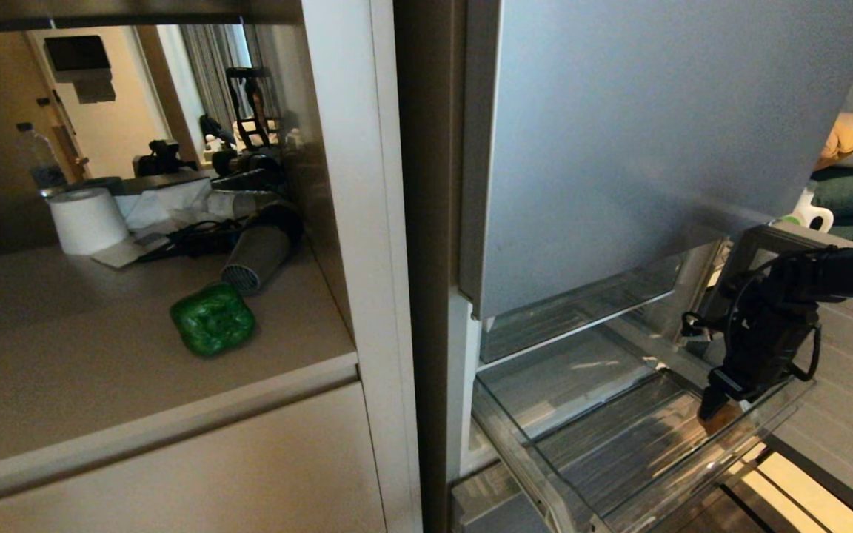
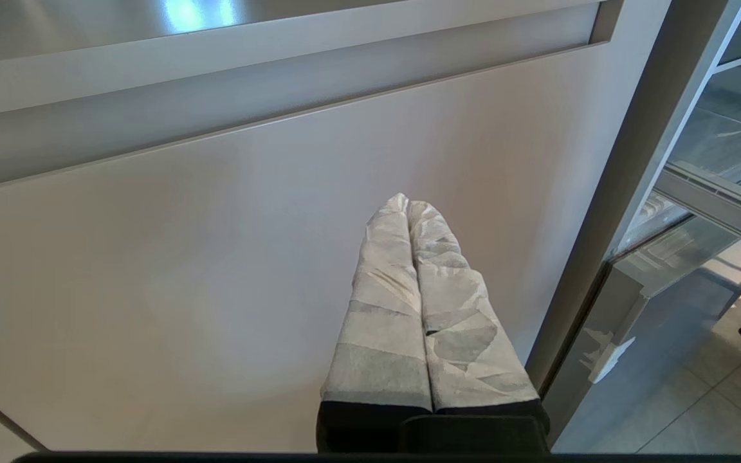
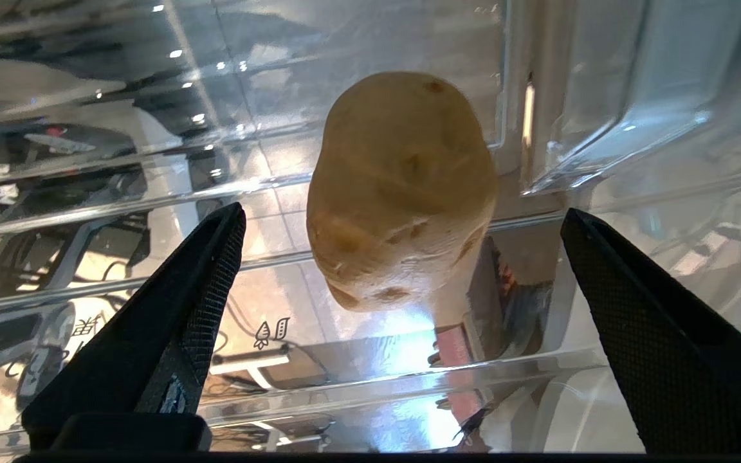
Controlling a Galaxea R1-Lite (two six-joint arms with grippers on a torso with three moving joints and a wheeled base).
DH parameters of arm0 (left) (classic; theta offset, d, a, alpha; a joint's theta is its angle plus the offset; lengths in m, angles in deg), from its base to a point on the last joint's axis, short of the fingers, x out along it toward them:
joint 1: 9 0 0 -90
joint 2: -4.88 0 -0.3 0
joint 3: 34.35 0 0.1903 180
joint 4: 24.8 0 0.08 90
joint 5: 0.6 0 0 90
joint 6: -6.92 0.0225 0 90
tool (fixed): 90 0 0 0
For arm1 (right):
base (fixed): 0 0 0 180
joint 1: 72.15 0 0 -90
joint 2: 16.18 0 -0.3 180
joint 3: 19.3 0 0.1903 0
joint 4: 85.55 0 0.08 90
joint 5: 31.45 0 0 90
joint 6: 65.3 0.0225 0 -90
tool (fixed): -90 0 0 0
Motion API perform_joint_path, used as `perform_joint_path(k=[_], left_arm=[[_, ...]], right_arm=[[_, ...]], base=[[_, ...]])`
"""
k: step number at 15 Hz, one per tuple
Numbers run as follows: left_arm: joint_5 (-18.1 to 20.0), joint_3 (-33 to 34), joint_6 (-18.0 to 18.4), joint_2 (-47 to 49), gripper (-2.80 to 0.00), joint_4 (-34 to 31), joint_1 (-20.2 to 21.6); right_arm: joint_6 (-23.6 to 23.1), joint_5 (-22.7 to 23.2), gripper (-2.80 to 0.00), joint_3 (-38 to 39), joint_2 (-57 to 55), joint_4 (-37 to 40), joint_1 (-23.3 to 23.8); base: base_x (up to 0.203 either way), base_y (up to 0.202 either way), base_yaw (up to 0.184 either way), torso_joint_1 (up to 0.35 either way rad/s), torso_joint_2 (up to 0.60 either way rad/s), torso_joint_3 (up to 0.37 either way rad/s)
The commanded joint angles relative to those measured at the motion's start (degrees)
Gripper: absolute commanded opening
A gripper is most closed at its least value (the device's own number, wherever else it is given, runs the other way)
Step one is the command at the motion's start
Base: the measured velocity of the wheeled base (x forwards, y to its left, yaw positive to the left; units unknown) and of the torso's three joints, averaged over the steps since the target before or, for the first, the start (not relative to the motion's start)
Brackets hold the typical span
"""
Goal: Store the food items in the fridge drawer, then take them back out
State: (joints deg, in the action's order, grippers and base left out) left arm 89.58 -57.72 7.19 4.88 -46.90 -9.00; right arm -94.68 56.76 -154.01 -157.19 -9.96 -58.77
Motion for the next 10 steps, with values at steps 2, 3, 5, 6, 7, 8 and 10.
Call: perform_joint_path(k=[2, 3, 5, 6, 7, 8, 10], left_arm=[[-0.01, 0.62, 0.00, 0.09, -2.80, 0.05, 0.00], [-0.01, 0.62, 0.00, 0.09, -2.80, 0.05, 0.00], [-0.01, 0.62, 0.00, 0.09, -2.80, 0.05, 0.00], [-0.01, 0.62, 0.00, 0.09, -2.80, 0.05, 0.00], [-0.01, 0.62, 0.00, 0.09, -2.80, 0.05, 0.00], [-0.01, 0.62, 0.00, 0.09, -2.80, 0.05, 0.00], [-0.01, 0.62, 0.00, 0.09, -2.80, 0.05, 0.00]], right_arm=[[-0.15, 0.12, 0.00, 0.08, -0.41, 1.20, 0.06], [-0.15, 0.12, 0.00, 0.05, -0.49, 1.46, 0.06], [-0.41, 0.12, 0.00, -0.01, -1.11, 1.48, -0.03], [-0.50, 0.09, 0.00, -0.01, -1.39, 1.56, -0.03], [-0.58, 0.12, 0.00, -0.04, -1.80, 1.53, -0.03], [-0.67, 0.06, 0.00, -0.20, -2.08, 1.48, -0.05], [-1.69, 0.05, 0.00, -0.41, -2.16, 1.38, -0.03]], base=[[0.000, 0.000, 0.000, 0.000, 0.00, 0.000], [0.000, 0.000, 0.000, 0.000, 0.00, 0.000], [0.000, 0.000, 0.000, 0.000, 0.00, 0.000], [0.000, 0.000, 0.000, 0.000, 0.00, 0.000], [0.000, 0.000, 0.000, 0.000, 0.00, 0.000], [0.000, 0.000, 0.000, 0.000, 0.00, 0.000], [0.000, 0.000, 0.000, 0.000, 0.00, 0.000]])
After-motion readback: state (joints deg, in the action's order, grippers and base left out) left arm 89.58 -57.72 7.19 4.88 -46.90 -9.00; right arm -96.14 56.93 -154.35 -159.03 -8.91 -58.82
